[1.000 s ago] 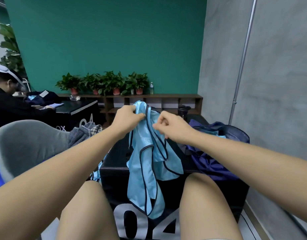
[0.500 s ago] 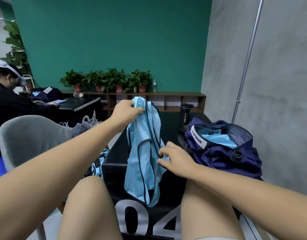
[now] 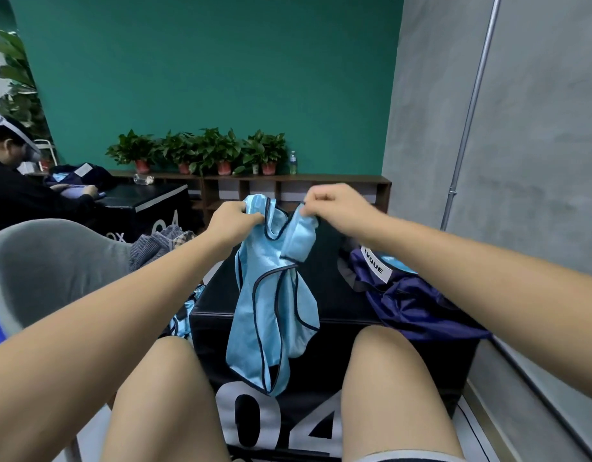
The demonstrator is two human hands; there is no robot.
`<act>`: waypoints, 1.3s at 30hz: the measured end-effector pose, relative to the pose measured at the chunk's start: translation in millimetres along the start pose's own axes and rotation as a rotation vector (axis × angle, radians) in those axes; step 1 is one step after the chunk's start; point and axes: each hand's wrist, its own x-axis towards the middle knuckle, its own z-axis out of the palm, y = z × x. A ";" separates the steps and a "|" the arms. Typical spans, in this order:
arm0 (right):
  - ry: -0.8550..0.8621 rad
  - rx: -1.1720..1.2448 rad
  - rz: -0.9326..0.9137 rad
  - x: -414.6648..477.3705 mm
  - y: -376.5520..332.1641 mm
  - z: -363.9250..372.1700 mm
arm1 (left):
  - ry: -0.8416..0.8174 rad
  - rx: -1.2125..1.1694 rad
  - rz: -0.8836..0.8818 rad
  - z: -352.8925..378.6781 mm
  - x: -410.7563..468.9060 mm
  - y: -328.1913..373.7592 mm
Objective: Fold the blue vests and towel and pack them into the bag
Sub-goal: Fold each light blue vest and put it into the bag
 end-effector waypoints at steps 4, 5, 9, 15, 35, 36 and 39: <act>-0.026 0.191 0.080 31.0 -41.4 -22.3 | -0.082 -0.011 -0.010 6.5 3.9 -6.2; -0.032 0.238 0.103 38.1 -48.8 -26.2 | -0.091 -0.017 -0.014 8.6 2.5 -5.8; 0.020 0.290 0.180 64.4 -70.8 -37.0 | -0.130 -0.031 0.003 20.2 -12.6 -3.4; 0.198 0.289 0.251 87.8 -86.5 -40.4 | -0.146 -0.039 -0.024 25.7 -28.8 -30.4; 0.484 0.275 0.249 113.6 -73.7 -55.2 | -0.237 0.008 -0.230 57.4 -150.7 -143.7; 0.480 0.267 0.248 114.1 -73.1 -54.5 | -0.264 -0.003 -0.243 65.7 -160.5 -142.4; 0.467 0.254 0.249 114.8 -70.5 -51.6 | -0.343 -0.039 -0.243 89.1 -182.1 -133.9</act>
